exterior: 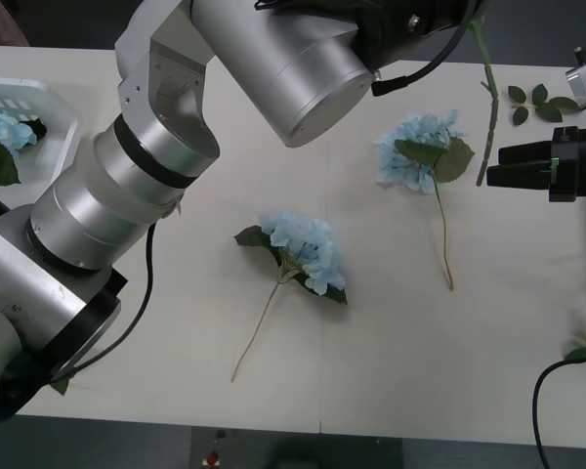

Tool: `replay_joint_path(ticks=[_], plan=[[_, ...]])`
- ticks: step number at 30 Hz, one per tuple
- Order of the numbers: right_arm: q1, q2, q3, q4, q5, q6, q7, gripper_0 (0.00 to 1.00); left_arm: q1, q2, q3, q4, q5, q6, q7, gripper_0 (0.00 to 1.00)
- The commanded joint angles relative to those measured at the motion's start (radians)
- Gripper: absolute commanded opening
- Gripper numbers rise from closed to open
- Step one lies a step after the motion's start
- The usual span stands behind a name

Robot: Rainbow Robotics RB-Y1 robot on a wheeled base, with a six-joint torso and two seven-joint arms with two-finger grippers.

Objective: Put the red flowers into the right box and the blue flowers into the left box

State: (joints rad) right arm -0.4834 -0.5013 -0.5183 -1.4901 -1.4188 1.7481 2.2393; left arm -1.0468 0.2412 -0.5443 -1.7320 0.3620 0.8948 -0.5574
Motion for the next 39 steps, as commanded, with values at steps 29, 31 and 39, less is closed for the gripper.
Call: replay_joint_path(ticks=[29, 31, 39], plan=[[0.062, -0.028, 0.078, -0.033, -0.555, 0.028, -0.141, 0.94, -0.047, -0.019, 0.009, 0.029, 0.025, -0.066, 0.047, 0.0], [0.083, -0.057, 0.078, -0.033, -0.534, 0.027, -0.135, 0.94, -0.047, -0.019, 0.009, 0.029, 0.025, -0.066, 0.047, 0.0], [0.149, -0.146, 0.047, -0.033, -0.454, 0.031, -0.113, 0.94, -0.047, -0.019, 0.009, 0.029, 0.025, -0.066, 0.047, 0.0]])
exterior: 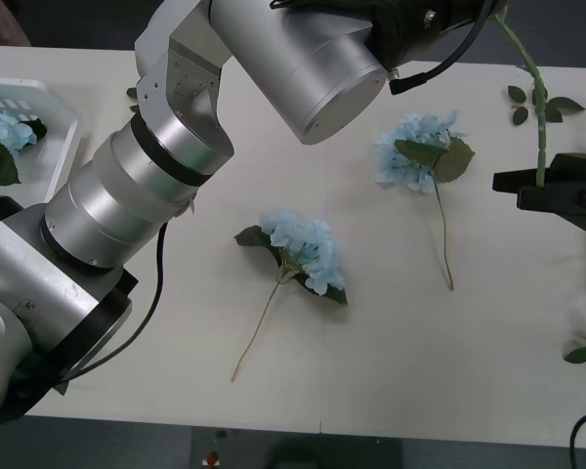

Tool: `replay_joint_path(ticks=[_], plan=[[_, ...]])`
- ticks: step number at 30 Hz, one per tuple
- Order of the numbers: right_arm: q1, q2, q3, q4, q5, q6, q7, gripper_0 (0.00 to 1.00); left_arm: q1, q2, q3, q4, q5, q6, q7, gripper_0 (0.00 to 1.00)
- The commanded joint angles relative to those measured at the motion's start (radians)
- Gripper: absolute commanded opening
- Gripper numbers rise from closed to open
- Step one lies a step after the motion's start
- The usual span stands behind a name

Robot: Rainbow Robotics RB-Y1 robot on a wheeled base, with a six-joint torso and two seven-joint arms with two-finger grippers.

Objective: Put the red flowers into the right box and the blue flowers into the left box

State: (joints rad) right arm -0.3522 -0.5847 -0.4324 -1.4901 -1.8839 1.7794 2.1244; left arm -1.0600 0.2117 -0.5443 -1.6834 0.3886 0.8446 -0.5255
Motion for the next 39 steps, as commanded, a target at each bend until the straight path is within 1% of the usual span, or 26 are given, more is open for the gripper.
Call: replay_joint_path(ticks=[1, 5, 9, 12, 17, 21, 35, 36, 38, 39], plan=[[0.029, -0.081, -0.04, -0.033, 0.009, -0.002, 0.002, 0.94, -0.034, 0.011, 0.009, -0.019, -0.002, -0.016, 0.015, 0.0], [0.059, -0.124, -0.054, -0.033, -0.02, 0.006, -0.003, 0.94, -0.034, 0.011, 0.009, -0.019, -0.002, -0.016, 0.015, 0.0], [0.055, -0.129, -0.075, -0.033, -0.044, 0.009, -0.014, 0.94, -0.034, 0.011, 0.009, -0.019, -0.002, -0.016, 0.015, 0.0], [0.03, -0.127, -0.071, -0.033, -0.057, -0.02, -0.021, 0.94, -0.034, 0.011, 0.009, -0.019, -0.002, -0.016, 0.015, 0.0], [-0.028, -0.095, -0.055, -0.033, -0.058, -0.067, -0.04, 0.94, -0.034, 0.011, 0.009, -0.019, -0.002, -0.016, 0.015, 0.0], [-0.068, -0.078, -0.022, -0.033, -0.058, -0.107, -0.058, 0.94, -0.034, 0.011, 0.009, -0.019, -0.002, -0.016, 0.015, 0.0], [-0.151, -0.063, 0.076, -0.032, -0.055, -0.25, -0.106, 0.94, -0.034, 0.011, 0.009, -0.019, -0.002, -0.016, 0.015, 0.0], [-0.157, -0.063, 0.087, -0.033, -0.055, -0.264, -0.109, 0.9, -0.034, 0.011, 0.009, -0.019, -0.002, -0.016, 0.015, 0.0], [-0.16, -0.063, 0.093, -0.033, -0.055, -0.275, -0.112, 0.77, -0.034, 0.011, 0.009, -0.019, -0.002, -0.016, 0.015, 0.0], [-0.163, -0.06, 0.096, -0.033, -0.055, -0.282, -0.115, 0.59, -0.034, 0.011, 0.009, -0.019, -0.002, -0.016, 0.015, 0.0]])
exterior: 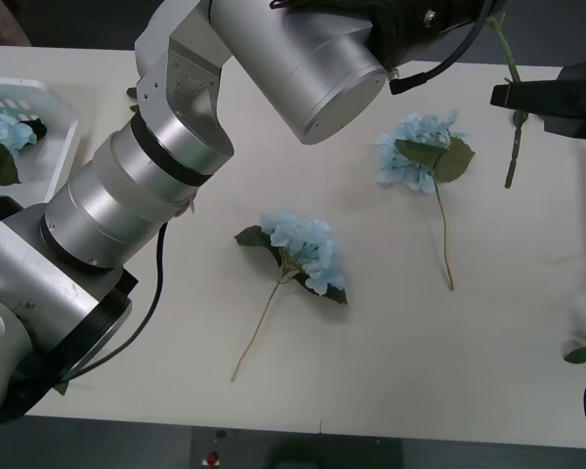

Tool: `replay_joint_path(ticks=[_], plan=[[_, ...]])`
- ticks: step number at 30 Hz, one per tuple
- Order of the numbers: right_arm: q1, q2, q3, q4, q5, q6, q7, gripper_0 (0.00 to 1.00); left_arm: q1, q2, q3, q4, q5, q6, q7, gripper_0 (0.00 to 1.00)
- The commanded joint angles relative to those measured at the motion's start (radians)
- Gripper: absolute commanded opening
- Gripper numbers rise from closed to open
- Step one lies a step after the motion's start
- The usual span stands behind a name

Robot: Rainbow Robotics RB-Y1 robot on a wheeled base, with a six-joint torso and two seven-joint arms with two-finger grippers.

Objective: Put the red flowers into the right box and the blue flowers into the left box

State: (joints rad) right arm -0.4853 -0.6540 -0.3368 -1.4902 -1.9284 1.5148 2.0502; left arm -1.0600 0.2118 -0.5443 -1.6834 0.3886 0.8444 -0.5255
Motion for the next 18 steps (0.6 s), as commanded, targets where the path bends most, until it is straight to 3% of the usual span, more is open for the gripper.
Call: replay_joint_path(ticks=[1, 2, 4, 18], plan=[[-0.033, 0.013, 0.002, -0.033, -0.009, -0.021, -0.042, 0.47, -0.034, 0.011, 0.009, -0.019, -0.002, -0.016, 0.015, 0.0], [-0.036, 0.014, 0.002, -0.033, -0.006, -0.022, -0.044, 0.22, -0.034, 0.011, 0.009, -0.019, -0.002, -0.016, 0.015, 0.0], [-0.044, 0.019, 0.002, -0.033, 0.002, -0.024, -0.053, 0.0, -0.034, 0.011, 0.009, -0.019, -0.002, -0.016, 0.015, 0.0], [-0.053, 0.043, 0.002, -0.033, 0.028, -0.036, -0.068, 0.0, -0.034, 0.011, 0.009, -0.019, -0.002, -0.016, 0.015, 0.0]])
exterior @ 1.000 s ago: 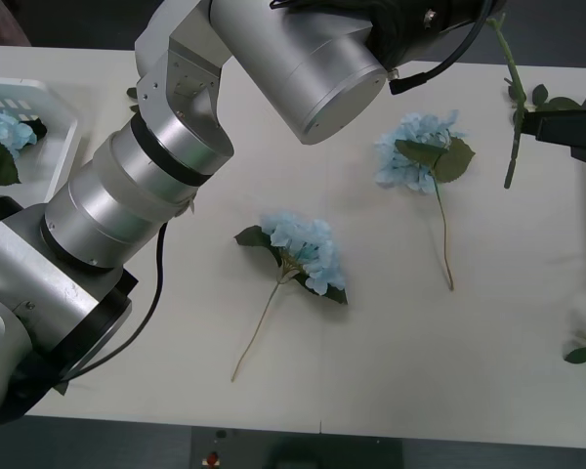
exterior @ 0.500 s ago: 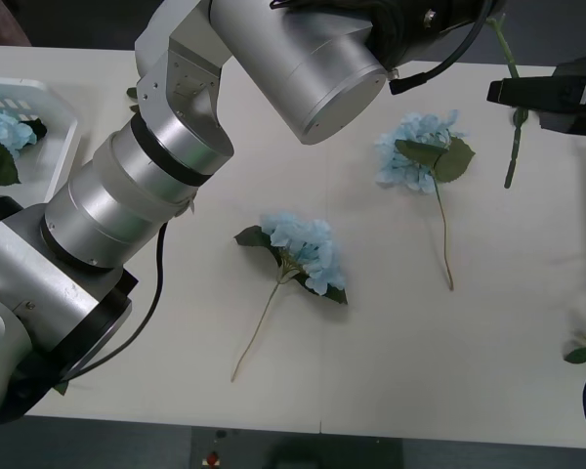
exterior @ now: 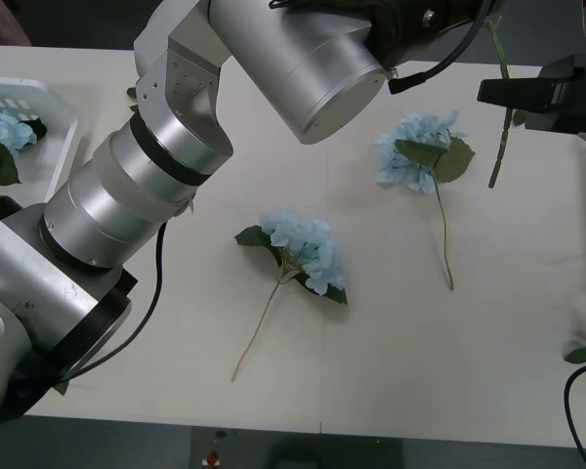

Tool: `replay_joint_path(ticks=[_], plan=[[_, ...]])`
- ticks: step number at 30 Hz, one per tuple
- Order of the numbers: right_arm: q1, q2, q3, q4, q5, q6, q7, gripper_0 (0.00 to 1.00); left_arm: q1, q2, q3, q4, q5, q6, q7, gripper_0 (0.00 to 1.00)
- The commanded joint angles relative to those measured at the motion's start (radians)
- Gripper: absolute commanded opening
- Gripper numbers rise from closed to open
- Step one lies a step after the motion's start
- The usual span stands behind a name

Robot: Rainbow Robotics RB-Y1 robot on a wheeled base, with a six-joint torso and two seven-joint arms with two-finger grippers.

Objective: Put the red flowers into the right box and the blue flowers into the left box

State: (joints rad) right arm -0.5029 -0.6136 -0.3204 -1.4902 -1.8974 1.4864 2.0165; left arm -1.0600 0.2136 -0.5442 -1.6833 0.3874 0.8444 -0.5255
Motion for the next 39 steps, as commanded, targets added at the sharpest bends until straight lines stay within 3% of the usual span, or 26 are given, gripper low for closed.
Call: replay_joint_path(ticks=[1, 4, 5, 7, 10, 22, 33, 39], plan=[[-0.036, 0.006, -0.014, -0.033, -0.003, -0.006, -0.035, 0.0, -0.034, 0.009, 0.009, -0.019, -0.001, -0.016, 0.015, 0.0], [-0.037, 0.009, -0.014, -0.033, -0.003, -0.008, -0.038, 0.0, -0.034, 0.009, 0.009, -0.019, -0.001, -0.016, 0.015, 0.0], [-0.036, 0.008, -0.014, -0.033, -0.003, -0.006, -0.038, 0.0, -0.034, 0.009, 0.009, -0.019, -0.001, -0.016, 0.015, 0.06], [-0.037, 0.008, -0.014, -0.033, -0.003, -0.008, -0.038, 0.0, -0.034, 0.009, 0.009, -0.019, -0.001, -0.016, 0.015, 0.68], [-0.036, 0.008, -0.014, -0.033, -0.003, -0.006, -0.038, 0.0, -0.034, 0.009, 0.009, -0.019, -0.001, -0.016, 0.015, 1.0], [-0.011, -0.031, -0.023, -0.032, 0.001, -0.006, -0.061, 0.0, -0.034, 0.009, 0.009, -0.019, -0.001, -0.016, 0.015, 1.0], [0.096, -0.186, -0.14, -0.033, 0.162, 0.035, -0.237, 0.0, -0.005, 0.02, -0.003, -0.009, -0.01, -0.015, 0.018, 1.0], [0.164, -0.252, -0.25, -0.033, 0.343, 0.057, -0.346, 0.0, 0.0, 0.167, 0.0, -0.107, 0.091, 0.09, 0.015, 1.0]])
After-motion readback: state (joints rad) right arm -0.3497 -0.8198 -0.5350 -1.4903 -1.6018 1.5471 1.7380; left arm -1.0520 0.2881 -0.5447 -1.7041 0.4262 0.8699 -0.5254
